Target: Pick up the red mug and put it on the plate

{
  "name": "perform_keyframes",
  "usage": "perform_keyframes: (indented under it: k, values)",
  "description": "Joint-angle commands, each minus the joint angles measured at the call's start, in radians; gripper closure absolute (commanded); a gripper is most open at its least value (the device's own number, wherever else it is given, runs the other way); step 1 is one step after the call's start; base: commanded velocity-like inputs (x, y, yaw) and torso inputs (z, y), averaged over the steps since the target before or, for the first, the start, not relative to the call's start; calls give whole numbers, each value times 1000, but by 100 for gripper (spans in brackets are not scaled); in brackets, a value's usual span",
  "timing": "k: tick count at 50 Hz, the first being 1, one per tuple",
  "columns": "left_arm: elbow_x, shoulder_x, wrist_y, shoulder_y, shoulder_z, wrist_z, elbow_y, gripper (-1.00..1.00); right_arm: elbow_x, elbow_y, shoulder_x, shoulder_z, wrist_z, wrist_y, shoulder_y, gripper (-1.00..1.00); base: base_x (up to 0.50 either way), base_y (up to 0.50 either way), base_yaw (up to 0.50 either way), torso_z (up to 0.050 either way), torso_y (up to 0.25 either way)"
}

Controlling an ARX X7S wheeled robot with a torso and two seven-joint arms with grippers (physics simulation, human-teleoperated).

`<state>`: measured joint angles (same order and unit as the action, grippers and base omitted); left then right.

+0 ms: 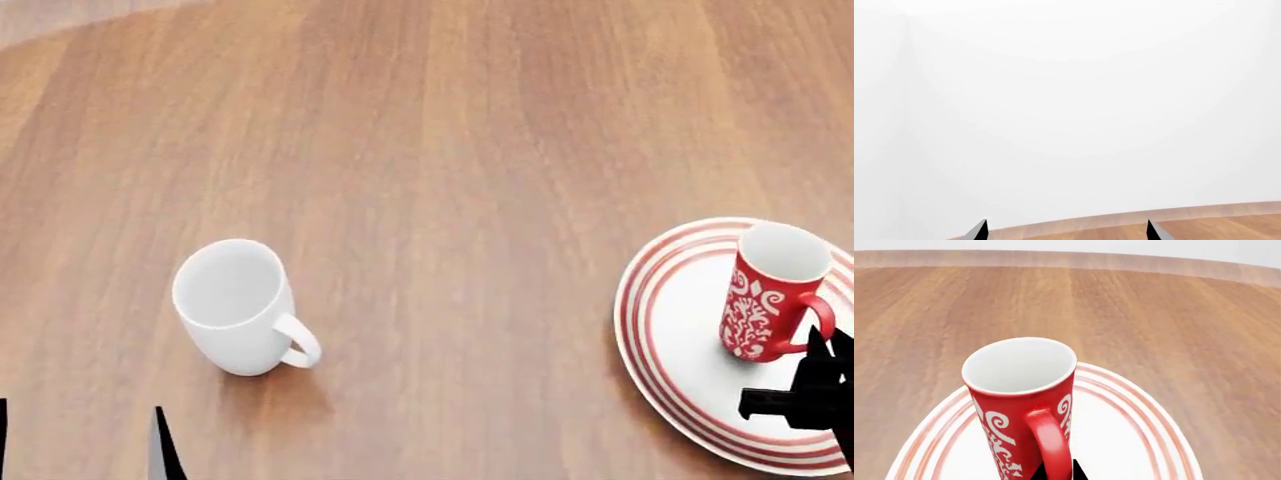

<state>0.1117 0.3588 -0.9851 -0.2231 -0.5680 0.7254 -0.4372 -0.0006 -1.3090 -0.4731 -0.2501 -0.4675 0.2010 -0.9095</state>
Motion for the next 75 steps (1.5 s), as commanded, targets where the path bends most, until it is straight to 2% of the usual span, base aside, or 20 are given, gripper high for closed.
perform_keyframes:
  k: [1,37,38,61,75]
  values:
    - [0,2,-1,-2,-5,5,0,-100,1,0,2,-15,6,0,6,100,0,0,0,0,0]
    - [5,9,-4,-8,-19,22,-2,-100,-6,0,10,32,13,7,25,100,0,0,0,0,0]
    - [5,9,-5,-8,-19,23,-2,-100,-5,0,10,32,14,8,27,-100,0,0,0,0,0]
    - [7,14,-9,-13,-30,34,-5,-100,5,0,4,44,-4,6,51,-100,0,0,0,0,0]
    - [16,15,-19,-17,-33,48,-10,-100,14,1,-22,23,-83,79,49,-100,0,0,0,0,0]
